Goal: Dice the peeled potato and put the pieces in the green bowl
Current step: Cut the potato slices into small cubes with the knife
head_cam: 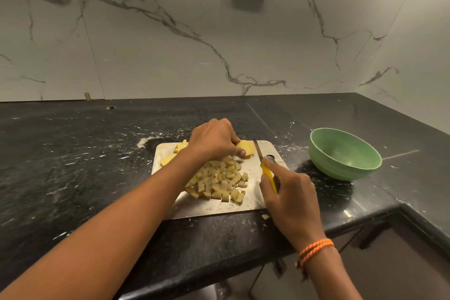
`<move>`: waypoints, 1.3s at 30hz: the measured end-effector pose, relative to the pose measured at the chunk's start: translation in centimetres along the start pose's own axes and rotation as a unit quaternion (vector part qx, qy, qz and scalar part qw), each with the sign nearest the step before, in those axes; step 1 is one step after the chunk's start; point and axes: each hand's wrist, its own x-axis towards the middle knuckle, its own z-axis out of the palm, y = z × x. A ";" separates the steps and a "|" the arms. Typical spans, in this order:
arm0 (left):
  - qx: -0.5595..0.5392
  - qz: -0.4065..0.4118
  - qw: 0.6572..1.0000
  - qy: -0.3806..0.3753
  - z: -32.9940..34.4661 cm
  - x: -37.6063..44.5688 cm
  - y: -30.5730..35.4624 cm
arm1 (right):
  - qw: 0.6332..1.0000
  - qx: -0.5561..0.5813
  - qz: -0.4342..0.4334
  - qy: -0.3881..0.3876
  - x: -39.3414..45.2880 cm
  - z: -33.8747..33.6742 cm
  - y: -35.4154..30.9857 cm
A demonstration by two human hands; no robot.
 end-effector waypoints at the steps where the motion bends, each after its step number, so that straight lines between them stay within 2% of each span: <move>1: -0.001 -0.001 1.000 0.000 -0.1 0.0 0.0 | 1.000 -0.003 -0.004 -0.002 0.7 0.2 -0.2; 14: 0.046 -0.001 0.998 0.033 0.3 -0.3 0.2 | 0.993 -0.047 -0.028 -0.106 3.9 2.3 -0.3; 24: 0.054 0.003 0.998 0.027 0.2 -0.6 0.5 | 0.996 -0.008 -0.020 -0.084 -1.1 -0.3 0.6; 28: 0.037 0.008 0.999 0.023 -0.1 -0.6 0.4 | 0.999 0.037 0.000 -0.034 -1.9 -1.0 0.2; 31: 0.005 0.002 1.000 0.025 -0.5 -0.4 0.0 | 1.000 0.019 -0.005 0.005 -0.4 -0.3 -0.6; 36: 0.007 0.007 0.999 0.036 -0.7 -0.4 -0.4 | 0.998 -0.021 -0.035 -0.043 3.2 1.9 -0.8; 39: 0.015 0.008 0.999 0.041 -0.5 -0.5 -0.3 | 0.998 -0.021 -0.048 -0.047 3.6 2.4 -0.4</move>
